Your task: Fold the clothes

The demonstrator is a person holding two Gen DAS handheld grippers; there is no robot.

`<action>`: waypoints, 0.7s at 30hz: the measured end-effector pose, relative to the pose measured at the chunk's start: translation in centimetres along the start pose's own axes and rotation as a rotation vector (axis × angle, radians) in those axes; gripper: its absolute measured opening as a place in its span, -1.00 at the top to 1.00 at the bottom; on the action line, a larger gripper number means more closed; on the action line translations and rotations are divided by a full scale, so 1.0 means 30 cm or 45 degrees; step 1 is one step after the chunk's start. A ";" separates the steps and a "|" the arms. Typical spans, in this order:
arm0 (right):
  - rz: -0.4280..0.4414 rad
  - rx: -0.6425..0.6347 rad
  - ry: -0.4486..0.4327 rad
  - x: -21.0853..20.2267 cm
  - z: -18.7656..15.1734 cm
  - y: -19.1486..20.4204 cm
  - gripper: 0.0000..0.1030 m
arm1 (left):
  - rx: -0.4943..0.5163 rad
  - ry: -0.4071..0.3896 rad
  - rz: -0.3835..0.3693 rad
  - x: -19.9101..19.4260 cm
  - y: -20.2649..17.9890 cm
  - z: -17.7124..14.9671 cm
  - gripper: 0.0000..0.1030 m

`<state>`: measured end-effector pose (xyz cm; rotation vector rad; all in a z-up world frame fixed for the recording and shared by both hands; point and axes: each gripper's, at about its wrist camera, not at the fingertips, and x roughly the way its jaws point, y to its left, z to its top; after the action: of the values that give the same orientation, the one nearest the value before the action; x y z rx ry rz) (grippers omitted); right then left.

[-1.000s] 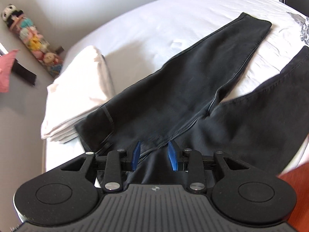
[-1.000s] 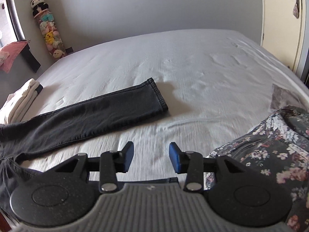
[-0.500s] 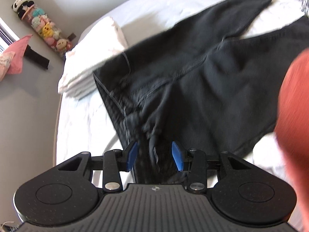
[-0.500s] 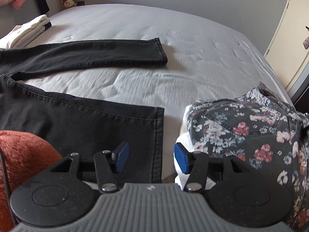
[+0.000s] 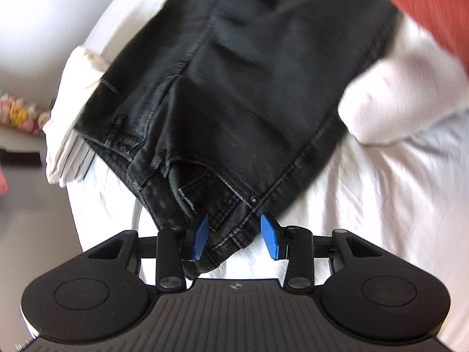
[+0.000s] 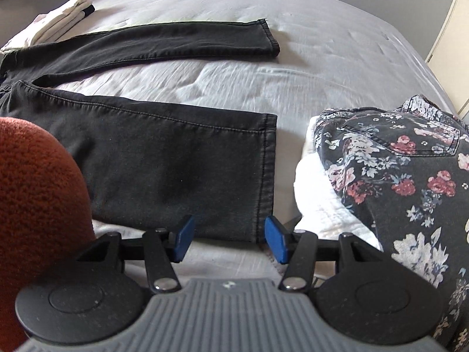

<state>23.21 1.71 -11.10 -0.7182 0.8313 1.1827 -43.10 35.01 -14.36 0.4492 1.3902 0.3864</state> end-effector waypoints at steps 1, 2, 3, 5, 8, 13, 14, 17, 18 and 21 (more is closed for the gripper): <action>0.002 -0.002 0.001 0.002 -0.002 0.003 -0.11 | 0.044 0.006 0.003 0.008 -0.015 0.001 0.08; 0.004 -0.005 0.002 0.004 -0.004 0.007 -0.11 | 0.101 0.011 0.004 0.018 -0.033 0.002 0.08; 0.006 -0.008 0.004 0.006 -0.005 0.011 -0.11 | 0.149 0.018 0.004 0.028 -0.050 0.001 0.08; 0.013 -0.012 0.002 0.009 -0.011 0.017 -0.11 | 0.196 0.036 0.012 0.053 -0.072 0.000 0.08; 0.029 -0.018 -0.009 0.008 -0.021 0.020 -0.11 | 0.260 0.063 0.026 0.090 -0.104 -0.001 0.08; 0.028 -0.109 -0.021 -0.005 -0.041 0.032 -0.11 | 0.194 0.087 0.070 0.120 -0.111 0.014 0.26; 0.024 -0.140 -0.022 -0.010 -0.045 0.037 -0.11 | 0.165 0.087 0.072 0.120 -0.106 0.017 0.32; -0.006 -0.280 -0.016 -0.022 -0.057 0.057 -0.11 | 0.060 0.083 0.067 0.117 -0.086 0.024 0.40; -0.024 -0.346 -0.006 -0.020 -0.064 0.068 -0.10 | 0.023 0.082 0.065 0.116 -0.079 0.027 0.40; -0.067 -0.559 0.033 -0.004 -0.092 0.101 -0.06 | -0.092 0.065 0.074 0.104 -0.060 0.026 0.45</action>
<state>19.77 0.04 -12.57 -1.1078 0.5722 1.3258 -41.89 35.02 -17.84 0.4232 1.4104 0.4966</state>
